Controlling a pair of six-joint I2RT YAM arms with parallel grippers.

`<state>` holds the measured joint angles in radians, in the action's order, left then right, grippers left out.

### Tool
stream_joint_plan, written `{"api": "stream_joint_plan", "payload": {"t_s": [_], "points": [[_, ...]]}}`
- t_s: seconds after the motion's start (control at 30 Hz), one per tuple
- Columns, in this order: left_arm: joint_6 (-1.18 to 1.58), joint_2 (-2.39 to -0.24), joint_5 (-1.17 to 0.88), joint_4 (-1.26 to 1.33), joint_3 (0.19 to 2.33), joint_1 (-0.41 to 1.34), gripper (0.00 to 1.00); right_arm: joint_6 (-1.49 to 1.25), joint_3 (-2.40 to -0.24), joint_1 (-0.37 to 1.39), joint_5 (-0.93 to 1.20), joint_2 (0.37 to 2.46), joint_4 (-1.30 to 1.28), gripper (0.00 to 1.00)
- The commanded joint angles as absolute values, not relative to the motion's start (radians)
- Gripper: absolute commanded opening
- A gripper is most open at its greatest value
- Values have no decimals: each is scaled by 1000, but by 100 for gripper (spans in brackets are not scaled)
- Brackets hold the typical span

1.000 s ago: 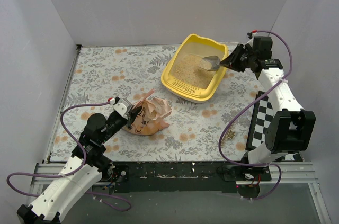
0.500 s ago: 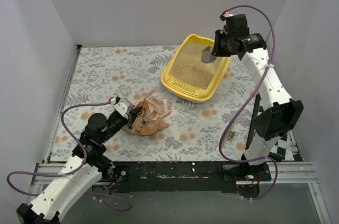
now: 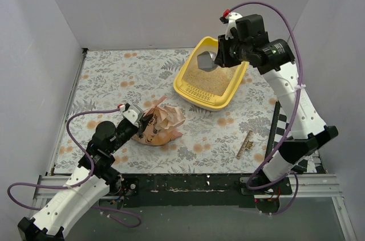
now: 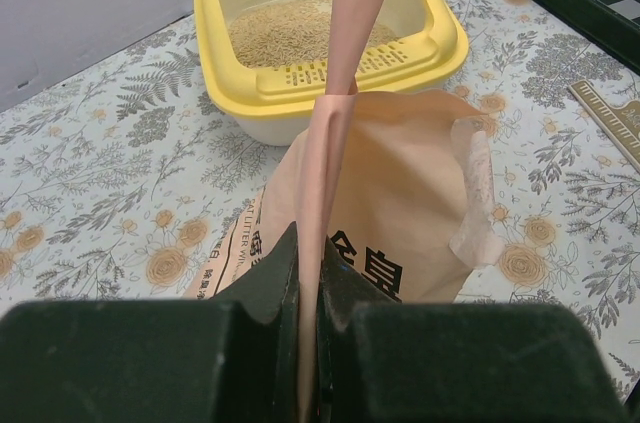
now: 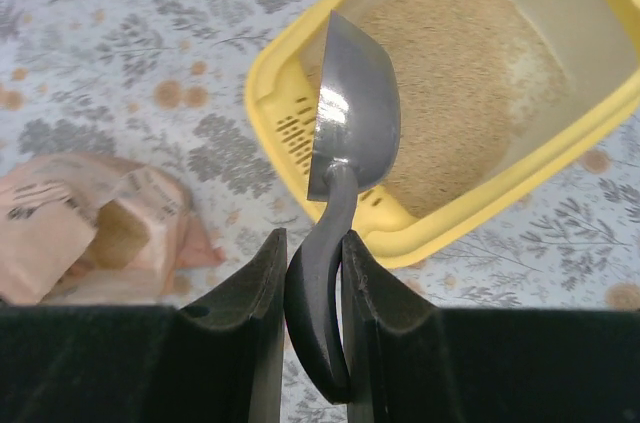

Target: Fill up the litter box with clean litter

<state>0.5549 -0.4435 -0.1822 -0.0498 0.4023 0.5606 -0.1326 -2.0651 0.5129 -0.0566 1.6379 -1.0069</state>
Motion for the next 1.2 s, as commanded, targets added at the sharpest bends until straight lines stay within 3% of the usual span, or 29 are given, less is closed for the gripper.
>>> {"api": "stream_joint_plan", "payload": {"t_s": [0.0,0.2,0.73,1.17], "points": [[557,-451,-173,-29,434,569,0,-138,-2069,520,228,1557,-1035,1],[572,-474,-163,-41,456,568,0,-129,-1964,552,425,1496,-1062,1],[569,-486,-143,-66,477,568,0,-172,-1789,658,448,1407,-1017,1],[569,-476,-141,-54,466,568,0,-173,-1744,765,402,1537,-937,1]]}}
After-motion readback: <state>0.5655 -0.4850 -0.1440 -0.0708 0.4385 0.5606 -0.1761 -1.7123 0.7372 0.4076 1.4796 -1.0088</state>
